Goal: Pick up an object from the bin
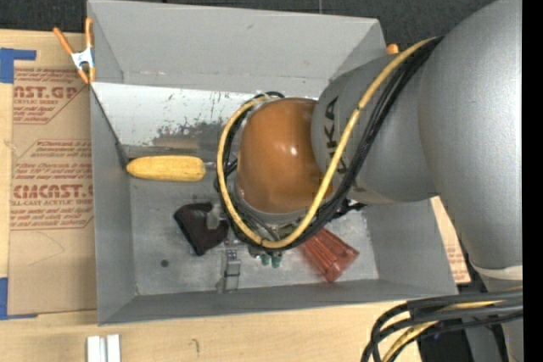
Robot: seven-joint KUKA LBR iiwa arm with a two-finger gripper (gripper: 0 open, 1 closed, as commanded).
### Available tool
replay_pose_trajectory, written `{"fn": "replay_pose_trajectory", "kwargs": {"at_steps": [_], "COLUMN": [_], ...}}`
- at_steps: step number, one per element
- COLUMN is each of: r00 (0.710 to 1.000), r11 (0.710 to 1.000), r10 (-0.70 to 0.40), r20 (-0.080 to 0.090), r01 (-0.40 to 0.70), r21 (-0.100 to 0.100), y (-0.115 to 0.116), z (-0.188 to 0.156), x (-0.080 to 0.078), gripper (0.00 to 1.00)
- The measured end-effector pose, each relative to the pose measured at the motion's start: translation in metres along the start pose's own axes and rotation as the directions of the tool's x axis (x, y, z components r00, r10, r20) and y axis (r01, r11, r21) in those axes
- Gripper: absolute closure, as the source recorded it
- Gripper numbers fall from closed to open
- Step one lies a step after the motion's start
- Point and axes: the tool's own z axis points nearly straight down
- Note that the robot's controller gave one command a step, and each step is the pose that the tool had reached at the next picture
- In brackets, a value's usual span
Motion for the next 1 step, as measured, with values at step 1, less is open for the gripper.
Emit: {"fn": "replay_pose_trajectory", "kwargs": {"at_steps": [1], "r00": [1.0], "r11": [1.0], "r10": [0.002], "r20": [0.007], "r01": [-0.002], "r21": [-0.001], "y": [-0.0008], "z": [-0.0044], "x": [-0.002], "gripper": [0.0]}}
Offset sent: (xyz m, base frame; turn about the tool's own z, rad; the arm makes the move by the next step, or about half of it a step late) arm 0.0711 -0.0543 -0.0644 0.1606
